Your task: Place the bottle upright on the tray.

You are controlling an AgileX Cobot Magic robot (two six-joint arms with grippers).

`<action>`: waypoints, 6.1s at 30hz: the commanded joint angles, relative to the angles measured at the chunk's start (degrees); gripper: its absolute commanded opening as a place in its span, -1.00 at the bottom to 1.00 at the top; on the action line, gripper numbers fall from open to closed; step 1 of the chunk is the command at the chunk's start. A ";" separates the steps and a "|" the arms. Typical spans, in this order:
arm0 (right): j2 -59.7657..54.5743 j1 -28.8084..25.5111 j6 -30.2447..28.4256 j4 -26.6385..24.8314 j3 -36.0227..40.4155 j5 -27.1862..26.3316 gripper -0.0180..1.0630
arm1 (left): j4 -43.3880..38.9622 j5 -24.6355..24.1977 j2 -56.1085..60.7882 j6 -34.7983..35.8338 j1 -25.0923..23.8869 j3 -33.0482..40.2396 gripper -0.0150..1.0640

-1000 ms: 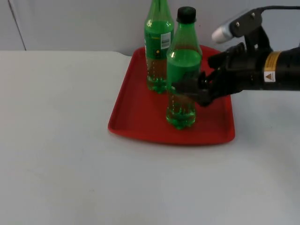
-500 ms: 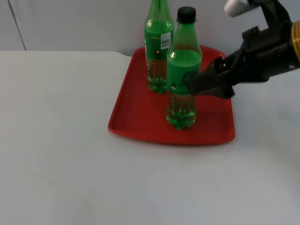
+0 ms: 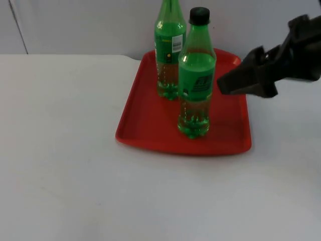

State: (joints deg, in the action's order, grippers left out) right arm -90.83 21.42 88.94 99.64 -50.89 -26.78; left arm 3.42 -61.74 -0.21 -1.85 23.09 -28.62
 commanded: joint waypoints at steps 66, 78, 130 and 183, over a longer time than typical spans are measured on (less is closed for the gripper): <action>69.51 -0.21 -102.68 -106.20 14.97 69.26 0.98 | -0.07 0.18 0.21 -0.02 0.17 0.30 0.97; 83.74 -0.21 -98.25 -105.55 15.49 81.68 0.98 | -0.07 0.18 0.21 -0.02 0.17 0.30 0.97; 90.83 -0.21 -91.68 -101.14 21.49 88.64 0.98 | -0.07 0.18 0.21 -0.02 0.17 0.30 0.97; 90.83 -0.21 -91.29 -101.10 21.39 88.64 0.98 | -0.07 0.18 0.21 -0.02 -23.66 0.30 0.97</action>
State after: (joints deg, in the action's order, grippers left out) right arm -0.12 21.42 -2.47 -1.81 -29.46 62.43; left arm 3.42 -61.74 -0.21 -1.85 -0.35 -28.62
